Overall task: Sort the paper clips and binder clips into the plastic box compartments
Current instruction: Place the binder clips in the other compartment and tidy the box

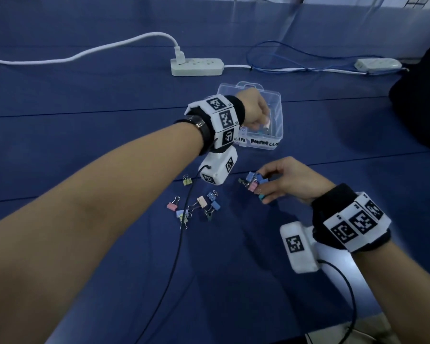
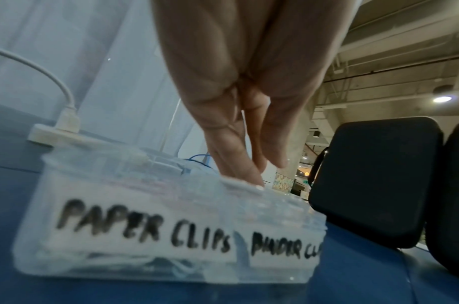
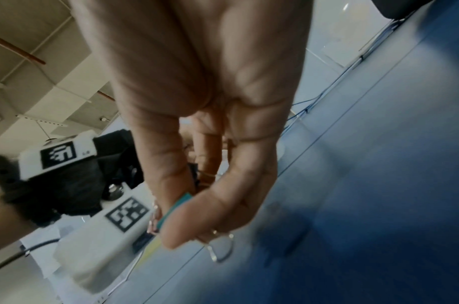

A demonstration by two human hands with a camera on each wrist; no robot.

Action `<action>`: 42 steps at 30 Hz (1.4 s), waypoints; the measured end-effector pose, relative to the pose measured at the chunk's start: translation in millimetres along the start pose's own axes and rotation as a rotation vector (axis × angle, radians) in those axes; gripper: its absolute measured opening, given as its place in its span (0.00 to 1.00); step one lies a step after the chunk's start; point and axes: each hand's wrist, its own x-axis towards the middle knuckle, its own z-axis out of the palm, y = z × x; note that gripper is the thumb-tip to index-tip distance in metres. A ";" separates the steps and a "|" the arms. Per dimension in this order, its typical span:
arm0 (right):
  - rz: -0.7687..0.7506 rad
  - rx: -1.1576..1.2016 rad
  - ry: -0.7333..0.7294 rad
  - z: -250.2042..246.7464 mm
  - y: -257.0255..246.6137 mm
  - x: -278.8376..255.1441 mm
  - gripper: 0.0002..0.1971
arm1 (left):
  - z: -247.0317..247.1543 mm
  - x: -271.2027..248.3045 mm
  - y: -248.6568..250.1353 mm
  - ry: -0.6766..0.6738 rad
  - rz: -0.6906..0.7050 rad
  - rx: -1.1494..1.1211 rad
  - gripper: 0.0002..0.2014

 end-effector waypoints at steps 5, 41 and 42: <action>-0.073 0.057 0.055 -15.4 -18.1 -0.9 0.08 | -21.7 -26.4 -2.0 0.035 0.090 0.223 0.13; -0.104 -0.962 -0.192 56.0 -32.5 -20.4 0.35 | -2.6 -143.7 -68.9 -0.382 -0.125 0.583 0.13; -0.098 -0.991 -0.207 62.3 -32.2 -23.2 0.36 | -3.3 -142.6 -70.0 -0.376 -0.136 0.556 0.13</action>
